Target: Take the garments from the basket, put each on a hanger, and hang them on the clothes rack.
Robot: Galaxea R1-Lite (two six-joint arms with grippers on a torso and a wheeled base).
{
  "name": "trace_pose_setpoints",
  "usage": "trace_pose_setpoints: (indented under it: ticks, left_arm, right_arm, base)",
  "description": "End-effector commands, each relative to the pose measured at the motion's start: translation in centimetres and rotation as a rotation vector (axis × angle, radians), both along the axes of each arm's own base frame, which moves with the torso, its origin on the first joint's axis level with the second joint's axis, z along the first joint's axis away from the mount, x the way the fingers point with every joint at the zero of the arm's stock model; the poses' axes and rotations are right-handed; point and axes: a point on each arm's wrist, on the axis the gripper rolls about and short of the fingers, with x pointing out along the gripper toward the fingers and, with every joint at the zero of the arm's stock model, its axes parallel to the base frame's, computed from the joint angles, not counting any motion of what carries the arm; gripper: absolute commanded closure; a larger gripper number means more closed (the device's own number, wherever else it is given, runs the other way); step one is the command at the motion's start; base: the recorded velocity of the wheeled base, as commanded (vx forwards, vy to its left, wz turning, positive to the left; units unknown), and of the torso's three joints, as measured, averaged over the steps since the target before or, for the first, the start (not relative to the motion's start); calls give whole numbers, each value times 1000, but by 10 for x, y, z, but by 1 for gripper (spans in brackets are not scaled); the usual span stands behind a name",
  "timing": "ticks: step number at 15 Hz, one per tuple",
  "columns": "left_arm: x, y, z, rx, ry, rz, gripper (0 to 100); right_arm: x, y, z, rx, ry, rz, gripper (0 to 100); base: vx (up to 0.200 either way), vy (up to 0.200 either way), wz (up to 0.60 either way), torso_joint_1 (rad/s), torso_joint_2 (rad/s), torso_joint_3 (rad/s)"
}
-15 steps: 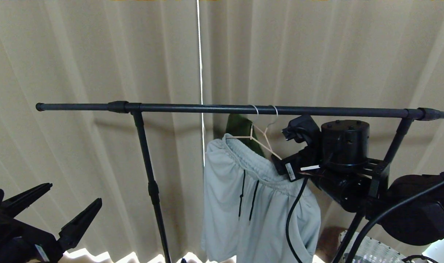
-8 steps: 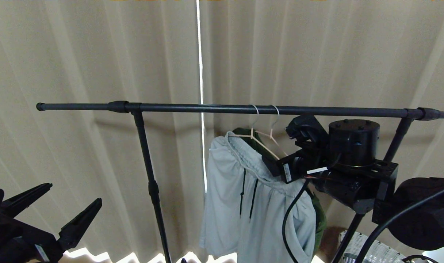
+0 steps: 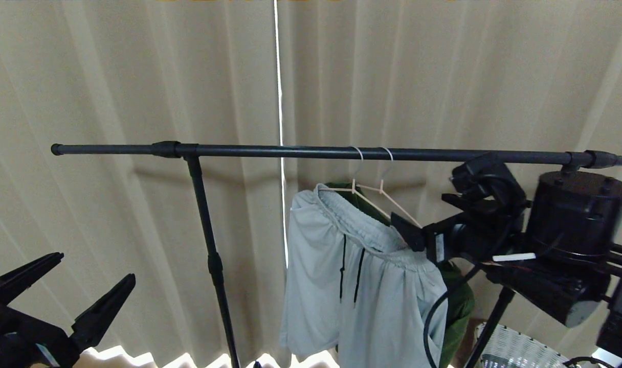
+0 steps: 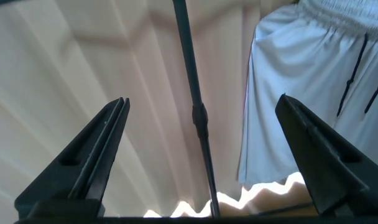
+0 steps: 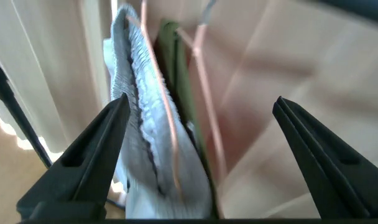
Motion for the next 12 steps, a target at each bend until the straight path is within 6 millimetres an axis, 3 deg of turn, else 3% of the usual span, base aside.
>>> trace_pose_setpoints:
  ticks: [1, 3, 5, 10, 12]
  left_arm:
    - [-23, 6, 8, -37, -117, 9, 0]
    - [-39, 13, 12, -54, -206, 57, 0]
    - [-69, 24, 9, -48, -258, 215, 0]
    - [-127, 26, -38, -19, -63, 287, 0]
    - [-137, 26, -52, -45, -17, 298, 0]
  right_arm:
    - [-46, -40, 14, 44, -70, -34, 0]
    - [-66, -57, 8, 39, -69, -55, 0]
    - [-92, -78, 0, 44, -78, -79, 0]
    - [-126, -122, -25, -36, 67, -294, 0]
    - [-142, -129, -31, -52, 106, -328, 0]
  base:
    - [0, 0, 0, 0, 0, 0]
    - [0, 0, 0, 0, 0, 0]
    - [0, 0, 0, 0, 0, 0]
    - [0, 0, 0, 0, 0, 0]
    - [0, 0, 0, 0, 0, 0]
